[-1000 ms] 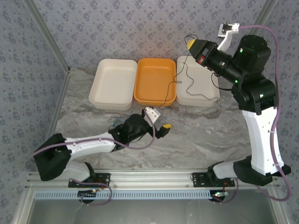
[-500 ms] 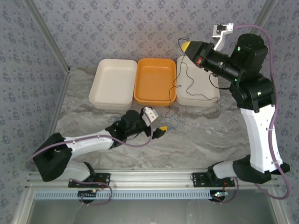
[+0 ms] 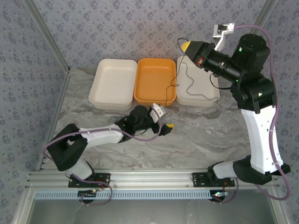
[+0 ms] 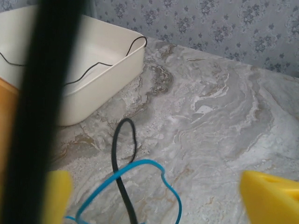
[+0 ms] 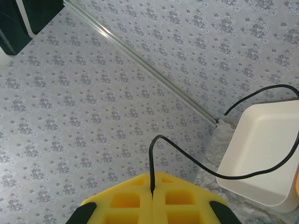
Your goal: Untangle the cables
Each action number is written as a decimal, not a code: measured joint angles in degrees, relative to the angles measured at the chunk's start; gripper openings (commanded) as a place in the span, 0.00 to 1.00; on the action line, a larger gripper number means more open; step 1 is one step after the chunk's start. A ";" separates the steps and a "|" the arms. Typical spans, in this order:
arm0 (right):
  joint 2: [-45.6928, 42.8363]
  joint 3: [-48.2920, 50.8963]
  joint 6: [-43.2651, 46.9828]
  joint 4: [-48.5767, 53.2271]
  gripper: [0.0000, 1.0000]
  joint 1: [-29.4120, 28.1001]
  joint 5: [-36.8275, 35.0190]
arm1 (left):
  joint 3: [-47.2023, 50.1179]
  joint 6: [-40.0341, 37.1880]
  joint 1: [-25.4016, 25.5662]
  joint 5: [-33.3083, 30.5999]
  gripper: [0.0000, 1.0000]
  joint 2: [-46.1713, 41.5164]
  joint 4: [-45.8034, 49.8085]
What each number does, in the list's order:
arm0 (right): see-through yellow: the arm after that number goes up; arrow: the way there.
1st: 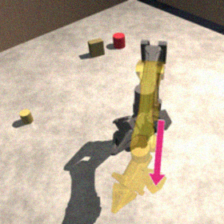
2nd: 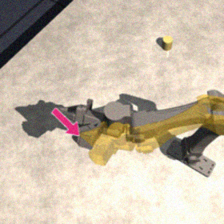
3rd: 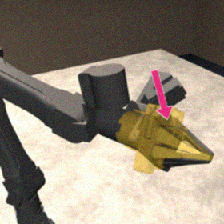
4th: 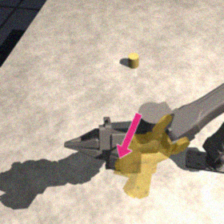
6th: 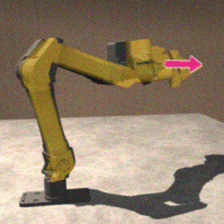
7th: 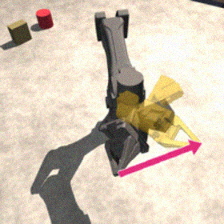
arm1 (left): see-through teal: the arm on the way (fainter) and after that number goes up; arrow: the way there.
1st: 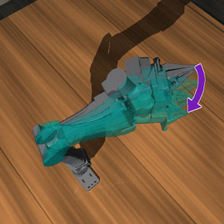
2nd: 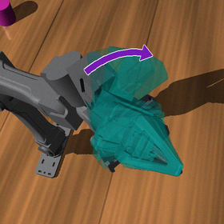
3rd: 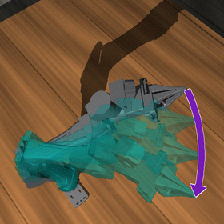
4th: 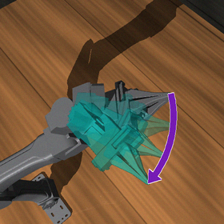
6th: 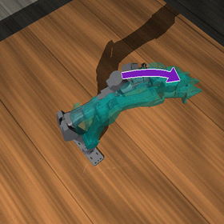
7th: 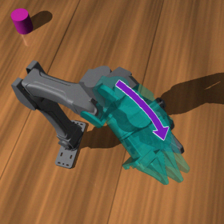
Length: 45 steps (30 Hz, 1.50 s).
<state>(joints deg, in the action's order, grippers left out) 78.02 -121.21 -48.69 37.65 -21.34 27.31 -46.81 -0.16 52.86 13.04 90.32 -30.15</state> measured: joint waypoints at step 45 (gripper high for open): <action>-2.34 1.81 -1.42 -4.22 0.00 8.63 0.17 | 4.28 39.76 -1.05 -17.86 0.74 -13.73 14.97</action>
<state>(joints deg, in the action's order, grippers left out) 75.68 -119.39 -50.11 33.43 -12.71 27.49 -42.52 39.59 51.81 -4.82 76.60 -15.18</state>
